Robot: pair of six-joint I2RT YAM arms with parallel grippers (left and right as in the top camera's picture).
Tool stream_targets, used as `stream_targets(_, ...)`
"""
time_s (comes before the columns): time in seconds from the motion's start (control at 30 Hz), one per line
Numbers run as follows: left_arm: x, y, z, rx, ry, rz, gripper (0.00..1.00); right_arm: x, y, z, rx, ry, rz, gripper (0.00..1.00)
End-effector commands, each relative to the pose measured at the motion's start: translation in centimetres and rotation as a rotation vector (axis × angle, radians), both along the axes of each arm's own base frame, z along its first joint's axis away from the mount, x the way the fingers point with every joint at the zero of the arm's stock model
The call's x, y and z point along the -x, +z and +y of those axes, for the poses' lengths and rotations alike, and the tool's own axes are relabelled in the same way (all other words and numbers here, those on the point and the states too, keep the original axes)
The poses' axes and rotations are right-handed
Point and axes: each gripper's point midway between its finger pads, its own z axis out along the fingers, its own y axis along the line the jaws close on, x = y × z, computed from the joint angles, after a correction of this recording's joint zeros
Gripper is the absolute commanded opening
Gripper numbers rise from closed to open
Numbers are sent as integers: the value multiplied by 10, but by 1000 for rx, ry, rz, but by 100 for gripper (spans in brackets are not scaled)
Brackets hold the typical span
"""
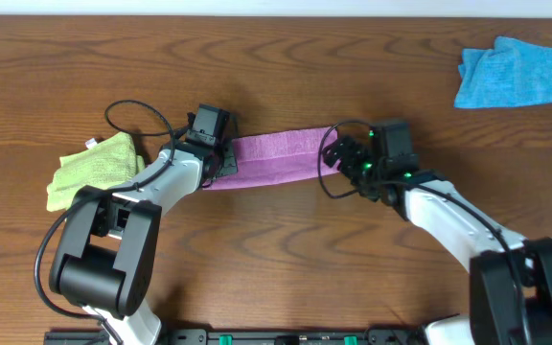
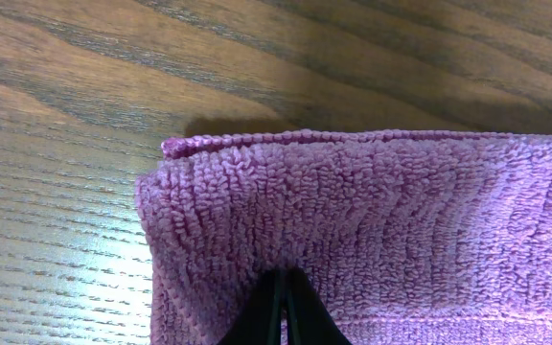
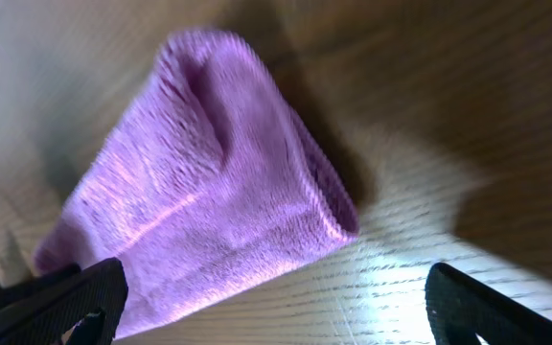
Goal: Fold the cloth
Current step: 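Carry the strip's right end leftward toward the left gripper with right gripper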
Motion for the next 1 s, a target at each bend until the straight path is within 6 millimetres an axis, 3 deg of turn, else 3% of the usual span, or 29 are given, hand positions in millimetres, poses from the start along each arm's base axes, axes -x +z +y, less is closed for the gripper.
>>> stream_targets(0.0, 4, -14, 5, -39, -10, 34, 5, 0, -6, 12, -18, 1, 18, 99)
stream_targets(0.4, 4, -14, 5, -38, -10, 35, 6, -13, -39, 24, -46, -22, 29, 79)
stream_targets(0.53, 4, -14, 5, -38, -10, 35, 6, -19, -42, 26, -47, -23, 11, 54)
stream_targets(0.63, 4, -14, 5, -38, -10, 34, 6, -22, -40, 26, -49, -25, -5, 15)
stream_targets(0.7, 4, -14, 5, -38, -10, 34, 6, -24, -38, 27, -48, -15, -23, 2)
stream_targets(0.83, 5, -14, 3, -38, -13, 35, 6, -28, -29, 29, -42, 20, -65, 1)
stream_targets(0.97, 3, -13, -3, -34, -27, 21, 6, -29, -8, 23, 2, 47, -123, 1)
